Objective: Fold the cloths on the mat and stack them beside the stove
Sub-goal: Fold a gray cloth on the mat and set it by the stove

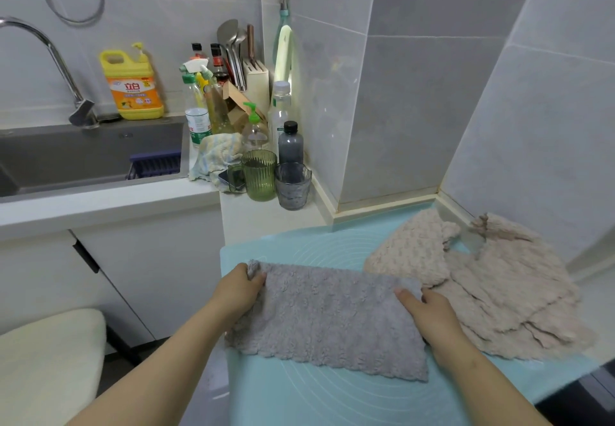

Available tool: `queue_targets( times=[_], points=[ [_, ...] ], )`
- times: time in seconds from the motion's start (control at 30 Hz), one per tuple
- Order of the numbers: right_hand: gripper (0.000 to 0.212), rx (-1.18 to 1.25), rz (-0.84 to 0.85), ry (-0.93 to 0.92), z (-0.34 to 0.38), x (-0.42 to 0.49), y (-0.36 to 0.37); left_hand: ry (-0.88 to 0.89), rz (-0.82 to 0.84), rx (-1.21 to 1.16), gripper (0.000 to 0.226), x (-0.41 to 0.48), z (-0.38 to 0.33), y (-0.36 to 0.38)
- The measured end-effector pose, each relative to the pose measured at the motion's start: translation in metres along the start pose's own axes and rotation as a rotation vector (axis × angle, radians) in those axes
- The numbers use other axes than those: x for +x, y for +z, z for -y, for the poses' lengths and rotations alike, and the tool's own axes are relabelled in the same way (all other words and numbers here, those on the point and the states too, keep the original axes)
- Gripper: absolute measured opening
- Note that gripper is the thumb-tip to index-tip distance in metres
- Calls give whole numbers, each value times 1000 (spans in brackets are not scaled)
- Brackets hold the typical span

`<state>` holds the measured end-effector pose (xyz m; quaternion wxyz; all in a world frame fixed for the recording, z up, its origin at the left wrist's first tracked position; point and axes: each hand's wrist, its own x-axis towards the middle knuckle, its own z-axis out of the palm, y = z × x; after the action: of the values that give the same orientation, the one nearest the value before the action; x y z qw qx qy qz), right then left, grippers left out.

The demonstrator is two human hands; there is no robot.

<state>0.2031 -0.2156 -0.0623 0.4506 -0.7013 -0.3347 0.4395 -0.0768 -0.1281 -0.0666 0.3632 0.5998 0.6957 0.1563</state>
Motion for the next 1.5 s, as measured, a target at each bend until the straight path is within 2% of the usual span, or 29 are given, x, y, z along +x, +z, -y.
queue_targets(
  times=[0.1, 0.23, 0.3, 0.33, 0.4, 0.43, 0.53, 0.6, 0.67, 0.7, 0.77, 0.8, 0.83, 0.87, 0.9, 0.93, 1.0, 1.03, 1.2, 1.27, 1.37, 1.4, 1.47, 1.5],
  points=[
    [20, 41, 14, 11, 5, -4, -1, -15, 26, -104, 23, -9, 0, -6],
    [35, -67, 117, 162, -6, -12, -3, -129, 35, -253, 26, -24, 11, -3],
    [25, -164, 149, 147, -10, -20, -3, -158, 14, -321, 27, -33, 17, 0],
    [18, -190, 171, 131, -11, -23, -3, -147, 12, -355, 31, -37, 19, 0],
    [24, -201, 187, 112, -11, -27, -4, -89, 62, -400, 53, -46, 19, -3],
    [25, -171, 170, 108, -11, -29, -5, -57, 99, -409, 56, -49, 18, -5],
    [12, -9, 122, 185, -6, -37, -12, -50, 160, -401, 36, -57, 19, -4],
    [10, 27, 112, 260, -7, -42, -20, -78, 177, -418, 32, -65, 21, 2],
    [11, -2, 90, 297, -12, -43, -28, -69, 126, -334, 30, -72, 21, 12],
    [11, -17, 80, 312, -15, -44, -30, -20, 57, -190, 29, -77, 22, 19],
    [11, -23, 76, 336, -19, -46, -33, 144, -208, 291, 28, -84, 25, 35],
    [11, -10, 75, 348, -20, -48, -33, 253, -340, 455, 33, -88, 23, 43],
    [11, 4, 72, 355, -21, -48, -33, 382, -441, 518, 38, -92, 21, 51],
    [11, 1, 71, 358, -21, -49, -33, 501, -470, 533, 40, -97, 15, 56],
    [12, -19, 72, 355, -21, -50, -32, 593, -427, 552, 43, -101, 9, 63],
    [13, -45, 75, 352, -22, -51, -32, 605, -288, 567, 50, -106, 3, 69],
    [13, -62, 86, 345, -22, -52, -33, 504, 0, 578, 58, -112, 2, 84],
    [12, -54, 95, 339, -22, -54, -33, 438, 87, 605, 61, -114, 4, 90],
    [4, 95, 145, 345, -16, -63, -31, 367, 153, 723, 64, -111, 0, 92],
    [6, 171, 176, 341, -9, -65, -25, 359, 145, 621, 63, -109, -4, 85],
    [7, 234, 258, 272, 8, -71, -12, 363, -85, 219, 50, -109, -11, 72],
    [12, 230, 298, 235, 14, -73, -5, 288, -109, -43, 44, -109, -13, 66],
    [23, 201, 386, 168, 25, -78, 11, 59, 23, -696, 35, -116, -23, 50],
    [29, 191, 428, 143, 30, -81, 22, -40, 70, -945, 33, -117, -24, 43]
  ],
)
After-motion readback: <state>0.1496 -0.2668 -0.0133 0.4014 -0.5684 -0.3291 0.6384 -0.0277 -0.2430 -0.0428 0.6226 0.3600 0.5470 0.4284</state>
